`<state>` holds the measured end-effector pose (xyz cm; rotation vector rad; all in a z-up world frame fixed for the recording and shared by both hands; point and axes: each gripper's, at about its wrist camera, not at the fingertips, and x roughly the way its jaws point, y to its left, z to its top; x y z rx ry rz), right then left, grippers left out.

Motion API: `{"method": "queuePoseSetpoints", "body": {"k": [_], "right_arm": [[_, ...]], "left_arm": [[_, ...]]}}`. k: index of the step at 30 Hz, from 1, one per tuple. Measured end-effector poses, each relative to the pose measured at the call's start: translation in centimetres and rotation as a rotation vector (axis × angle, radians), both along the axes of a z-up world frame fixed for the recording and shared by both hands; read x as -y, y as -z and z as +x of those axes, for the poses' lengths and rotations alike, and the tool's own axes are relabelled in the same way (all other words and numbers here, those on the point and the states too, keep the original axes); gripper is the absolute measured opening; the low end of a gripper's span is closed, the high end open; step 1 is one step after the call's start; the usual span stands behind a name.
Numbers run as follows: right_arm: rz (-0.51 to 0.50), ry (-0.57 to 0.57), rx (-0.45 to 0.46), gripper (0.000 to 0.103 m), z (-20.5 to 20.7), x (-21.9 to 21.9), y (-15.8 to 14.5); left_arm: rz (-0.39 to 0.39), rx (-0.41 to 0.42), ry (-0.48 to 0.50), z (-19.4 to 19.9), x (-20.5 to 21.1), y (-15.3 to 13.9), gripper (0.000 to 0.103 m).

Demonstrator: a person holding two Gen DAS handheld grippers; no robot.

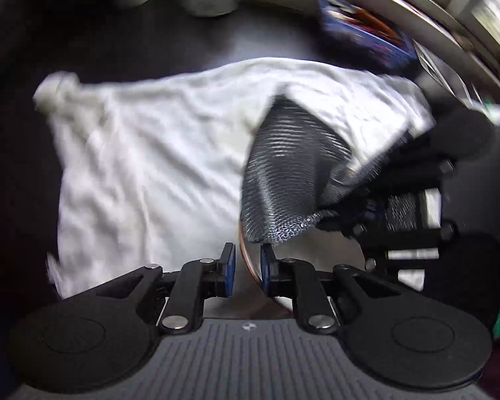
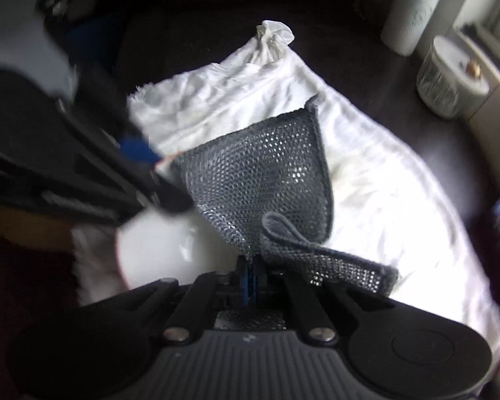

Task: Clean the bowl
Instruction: 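Rub the mesh pad around the bowl interior while the left gripper tilts the bowl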

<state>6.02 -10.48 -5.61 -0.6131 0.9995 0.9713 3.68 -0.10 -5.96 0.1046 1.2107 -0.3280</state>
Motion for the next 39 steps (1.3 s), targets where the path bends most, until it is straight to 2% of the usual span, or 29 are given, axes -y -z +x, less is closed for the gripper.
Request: {"method": "queuePoseSetpoints", "body": {"k": [2, 4, 6, 11, 16, 18, 26, 30, 32, 34, 37, 39], "right_arm": [[-0.009, -0.038, 0.023, 0.001, 0.0, 0.1, -0.2], [-0.012, -0.053, 0.012, 0.001, 0.2, 0.0, -0.2], [-0.01, -0.05, -0.017, 0.001, 0.3, -0.3, 0.1], [-0.004, 0.014, -0.057, 0.001, 0.2, -0.8, 0.8], [0.014, 0.069, -0.089, 0.001, 0.1, -0.7, 0.8], [0.019, 0.082, -0.104, 0.001, -0.1, -0.6, 0.8], [0.038, 0.102, -0.149, 0.002, -1.2, -0.5, 0.9], [0.099, 0.119, -0.226, 0.005, -1.3, -0.5, 1.2], [0.139, 0.132, -0.241, 0.003, -1.3, 0.2, 1.2], [0.184, 0.15, -0.256, 0.002, -1.1, 1.0, 1.1], [0.308, 0.212, -0.297, 0.002, -0.3, 3.6, -0.2], [0.365, 0.236, -0.289, 0.002, -0.2, 5.2, -1.3]], "left_arm": [[0.089, 0.052, 0.12, 0.2, 0.8, 0.0, 0.015], [0.11, 0.054, 0.157, 0.3, 1.2, 0.3, 0.015], [0.097, 0.04, 0.142, 0.4, 1.1, 0.6, 0.015], [0.008, -0.001, -0.004, 0.1, -0.1, 1.4, 0.015], [-0.133, -0.075, -0.217, -0.2, -2.0, 2.2, 0.014], [-0.175, -0.102, -0.273, -0.4, -2.4, 2.5, 0.014], [-0.394, -0.27, -0.553, -2.2, -4.1, 5.1, 0.015], [-0.517, -0.353, -0.675, -3.0, -5.3, 6.2, 0.013], [-0.491, -0.329, -0.624, -2.9, -4.9, 5.7, 0.015], [-0.401, -0.233, -0.518, -2.7, -4.0, 4.2, 0.019], [-0.271, -0.097, -0.394, -2.9, -3.0, 2.1, 0.031], [-0.256, -0.064, -0.353, -2.9, -2.8, 1.4, 0.038]]}}
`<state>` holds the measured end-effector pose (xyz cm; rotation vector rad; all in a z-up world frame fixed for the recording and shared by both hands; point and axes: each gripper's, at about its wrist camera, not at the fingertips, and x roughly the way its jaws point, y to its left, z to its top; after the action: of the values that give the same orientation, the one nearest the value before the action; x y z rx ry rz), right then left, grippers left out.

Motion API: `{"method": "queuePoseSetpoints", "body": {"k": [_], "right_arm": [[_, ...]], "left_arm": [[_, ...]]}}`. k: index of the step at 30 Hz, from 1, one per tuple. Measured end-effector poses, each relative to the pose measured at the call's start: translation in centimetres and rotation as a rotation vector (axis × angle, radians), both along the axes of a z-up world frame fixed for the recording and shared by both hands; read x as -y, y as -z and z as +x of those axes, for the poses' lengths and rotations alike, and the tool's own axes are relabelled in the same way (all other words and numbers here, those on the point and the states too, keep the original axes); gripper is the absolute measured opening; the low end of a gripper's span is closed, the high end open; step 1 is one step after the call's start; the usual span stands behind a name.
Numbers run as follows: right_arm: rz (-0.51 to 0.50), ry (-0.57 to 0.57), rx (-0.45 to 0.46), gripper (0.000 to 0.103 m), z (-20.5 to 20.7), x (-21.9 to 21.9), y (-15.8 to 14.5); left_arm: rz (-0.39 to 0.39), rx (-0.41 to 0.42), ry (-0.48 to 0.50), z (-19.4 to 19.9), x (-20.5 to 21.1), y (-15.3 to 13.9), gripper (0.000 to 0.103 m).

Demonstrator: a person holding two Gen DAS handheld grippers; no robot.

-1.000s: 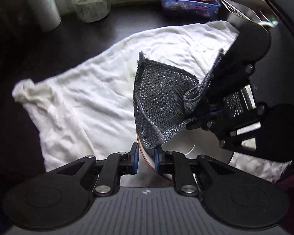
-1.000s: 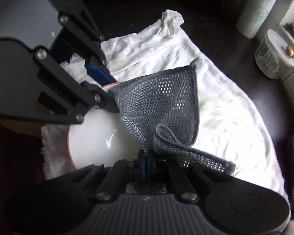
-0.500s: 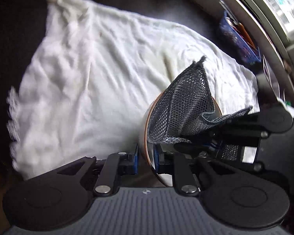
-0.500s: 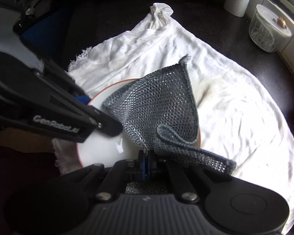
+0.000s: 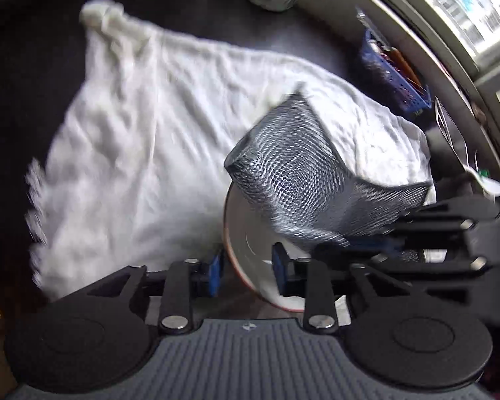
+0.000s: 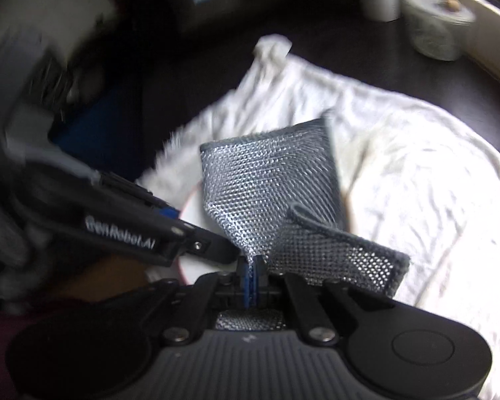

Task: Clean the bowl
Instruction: 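Lower the bowl onto the cloth with the left gripper and release it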

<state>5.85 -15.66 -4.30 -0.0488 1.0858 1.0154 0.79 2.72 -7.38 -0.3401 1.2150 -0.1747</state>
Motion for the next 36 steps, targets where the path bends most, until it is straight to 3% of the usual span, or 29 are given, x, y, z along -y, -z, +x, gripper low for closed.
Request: {"method": "queuePoseSetpoints", "body": {"k": [5, 9, 12, 17, 21, 26, 30, 32, 34, 36], "right_arm": [[0.049, 0.097, 0.063, 0.002, 0.2, 3.7, -2.4], [0.012, 0.16, 0.113, 0.003, 0.4, 5.9, -2.7], [-0.02, 0.187, 0.095, 0.003, 0.9, 6.9, -1.2], [-0.083, 0.15, 0.081, 0.003, -0.4, 6.1, 1.9], [-0.117, 0.144, 0.113, 0.008, -1.7, 5.1, 2.7], [-0.088, 0.183, 0.084, 0.011, -1.8, 4.7, 3.4], [-0.099, 0.17, 0.096, 0.021, -2.1, 3.9, 3.4], [-0.114, 0.158, 0.113, 0.031, -2.5, 3.4, 3.4], [-0.127, 0.147, 0.124, 0.031, -2.8, 3.1, 3.5], [-0.136, 0.139, 0.132, 0.031, -3.0, 2.8, 3.8]], "left_arm": [[0.087, 0.094, 0.047, -0.4, 0.3, -1.9, 0.039], [0.177, 0.197, 0.099, -1.3, 0.5, -4.1, 0.039], [0.186, 0.236, 0.287, -1.9, 2.3, -5.5, 0.039], [0.264, 0.24, 0.548, -2.9, 6.3, -4.6, 0.039], [0.262, 0.213, 0.562, -3.0, 7.1, -3.3, 0.039], [0.247, 0.211, 0.579, -3.6, 7.6, -3.0, 0.039], [0.305, 0.222, 0.659, -4.0, 8.4, -2.4, 0.039], [0.34, 0.231, 0.691, -4.0, 8.7, -1.7, 0.039], [0.367, 0.231, 0.709, -4.0, 8.9, -1.2, 0.039], [0.39, 0.24, 0.709, -3.9, 9.0, -0.9, 0.031]]}}
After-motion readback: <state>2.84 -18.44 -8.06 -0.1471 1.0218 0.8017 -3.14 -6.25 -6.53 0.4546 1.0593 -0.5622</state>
